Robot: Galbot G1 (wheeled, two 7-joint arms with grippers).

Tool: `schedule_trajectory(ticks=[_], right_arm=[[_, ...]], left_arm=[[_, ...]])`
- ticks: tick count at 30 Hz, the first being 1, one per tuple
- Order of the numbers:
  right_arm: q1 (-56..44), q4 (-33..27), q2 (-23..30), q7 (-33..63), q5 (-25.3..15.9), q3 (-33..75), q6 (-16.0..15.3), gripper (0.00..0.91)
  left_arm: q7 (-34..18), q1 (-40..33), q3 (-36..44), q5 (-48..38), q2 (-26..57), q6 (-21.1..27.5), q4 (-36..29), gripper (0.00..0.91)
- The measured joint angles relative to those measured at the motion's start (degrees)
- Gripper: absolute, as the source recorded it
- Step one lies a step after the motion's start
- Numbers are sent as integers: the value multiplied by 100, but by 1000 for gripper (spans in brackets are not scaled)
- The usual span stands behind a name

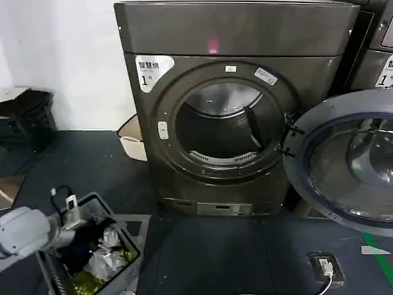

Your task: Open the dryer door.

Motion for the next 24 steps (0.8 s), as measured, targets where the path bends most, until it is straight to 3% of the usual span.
schedule_trajectory(ticks=[14, 24], right_arm=[[-26, 42, 34, -48, 5, 15, -24, 907], [-60, 24, 59, -105, 13, 9, -23, 907]], left_arm=[[280, 104, 302, 822, 271, -356, 823, 907], [534, 127, 334, 993, 410, -398, 933, 907]])
